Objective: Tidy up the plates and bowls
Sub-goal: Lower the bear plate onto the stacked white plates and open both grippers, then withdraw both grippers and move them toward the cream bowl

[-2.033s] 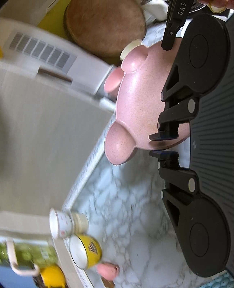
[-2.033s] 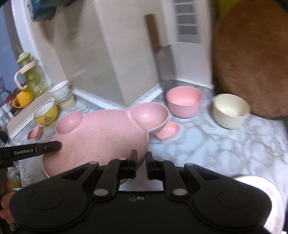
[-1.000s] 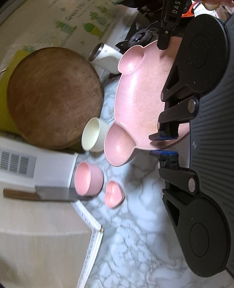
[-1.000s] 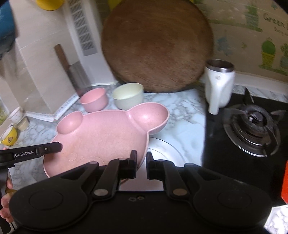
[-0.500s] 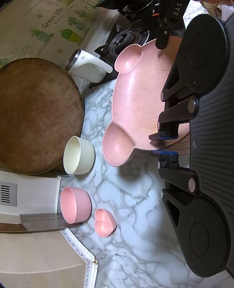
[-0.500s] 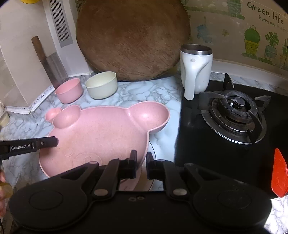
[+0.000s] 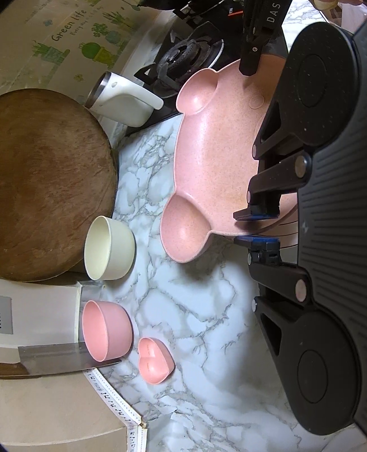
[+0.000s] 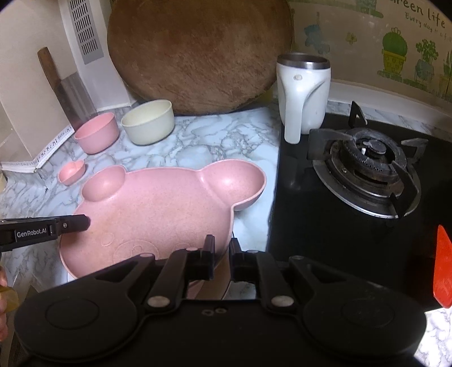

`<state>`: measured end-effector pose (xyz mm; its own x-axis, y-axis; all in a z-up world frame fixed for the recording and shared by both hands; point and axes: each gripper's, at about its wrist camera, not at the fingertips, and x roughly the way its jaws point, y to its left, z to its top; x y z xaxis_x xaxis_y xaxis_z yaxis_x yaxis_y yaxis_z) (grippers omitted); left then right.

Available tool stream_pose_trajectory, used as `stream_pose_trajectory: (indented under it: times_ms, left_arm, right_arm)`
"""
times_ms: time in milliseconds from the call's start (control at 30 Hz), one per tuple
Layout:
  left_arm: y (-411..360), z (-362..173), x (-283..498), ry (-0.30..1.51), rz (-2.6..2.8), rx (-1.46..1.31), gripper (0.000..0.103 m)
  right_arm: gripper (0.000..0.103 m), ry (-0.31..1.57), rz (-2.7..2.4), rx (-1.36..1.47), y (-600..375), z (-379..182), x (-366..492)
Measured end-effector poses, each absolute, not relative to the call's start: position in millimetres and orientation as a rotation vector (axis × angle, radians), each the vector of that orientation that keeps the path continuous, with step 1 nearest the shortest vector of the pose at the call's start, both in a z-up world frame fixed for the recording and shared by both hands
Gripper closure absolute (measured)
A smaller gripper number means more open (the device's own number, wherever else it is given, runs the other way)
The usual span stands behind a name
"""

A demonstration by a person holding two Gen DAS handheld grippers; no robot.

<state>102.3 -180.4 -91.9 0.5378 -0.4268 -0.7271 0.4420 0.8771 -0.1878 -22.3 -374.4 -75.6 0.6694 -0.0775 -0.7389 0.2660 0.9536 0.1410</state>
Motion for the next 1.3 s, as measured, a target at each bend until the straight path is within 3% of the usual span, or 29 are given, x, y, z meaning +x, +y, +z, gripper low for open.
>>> stream_pose_trajectory:
  times_ms: [600,1000,1167,1300]
  left_arm:
    - [-183.0,-100.7,101.9,0.861,-0.536,0.081,0.093]
    - [-182.6,-99.1,97.2,0.859,-0.563,0.105,0.093]
    - [-175.3,-95.1,93.1,0.846,-0.592,0.113,0.092]
    - [-165.6,-90.2,91.6,0.826,-0.607,0.1,0.092]
  right_arm:
    - [0.09,0.864,-0.218,0.206,-370.0,-87.0,-12.7]
    - [0.075,0.873,-0.252,0.158,-360.4,-75.8,-10.6]
    - [0.059,0.837,-0.235,0.149,-351.0,-61.6,-12.3]
    - [0.053,0.812,-0.22,0.142,-340.1,-51.4,-11.1]
